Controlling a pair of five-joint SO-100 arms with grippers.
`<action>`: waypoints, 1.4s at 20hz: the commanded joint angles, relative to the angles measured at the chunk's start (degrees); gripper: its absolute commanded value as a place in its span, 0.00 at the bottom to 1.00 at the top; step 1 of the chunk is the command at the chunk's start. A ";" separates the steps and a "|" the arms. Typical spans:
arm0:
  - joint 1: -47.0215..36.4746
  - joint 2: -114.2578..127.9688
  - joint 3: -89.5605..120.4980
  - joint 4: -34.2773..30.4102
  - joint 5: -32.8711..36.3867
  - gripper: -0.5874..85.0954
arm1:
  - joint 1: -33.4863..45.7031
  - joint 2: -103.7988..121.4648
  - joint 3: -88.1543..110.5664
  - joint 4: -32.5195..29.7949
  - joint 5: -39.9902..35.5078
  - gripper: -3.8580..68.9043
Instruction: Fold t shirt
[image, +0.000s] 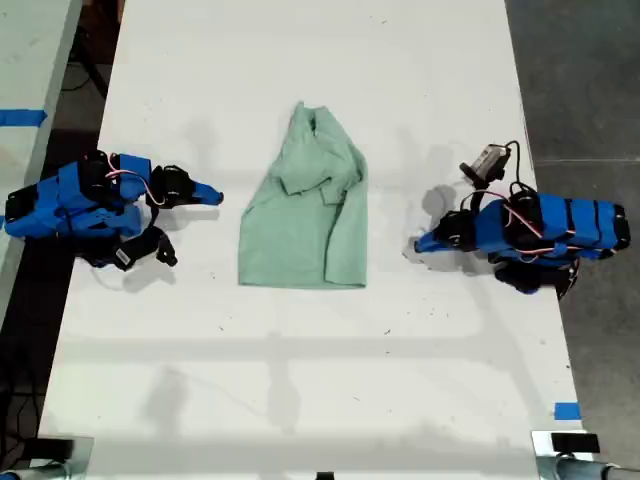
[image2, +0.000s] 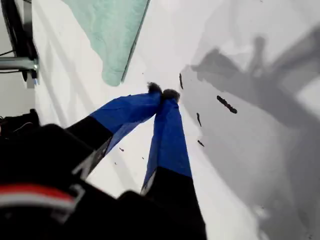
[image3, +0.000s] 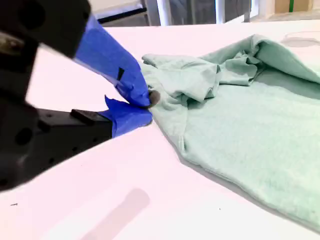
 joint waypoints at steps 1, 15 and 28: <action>0.09 0.53 0.26 0.18 -0.79 0.01 | 0.62 0.79 3.52 0.79 1.32 0.07; -0.44 0.53 0.62 -0.44 -0.88 0.01 | 1.58 0.97 3.43 3.60 3.43 0.07; -0.44 0.53 0.62 -0.79 -0.79 0.01 | 1.23 0.97 3.43 3.87 3.78 0.07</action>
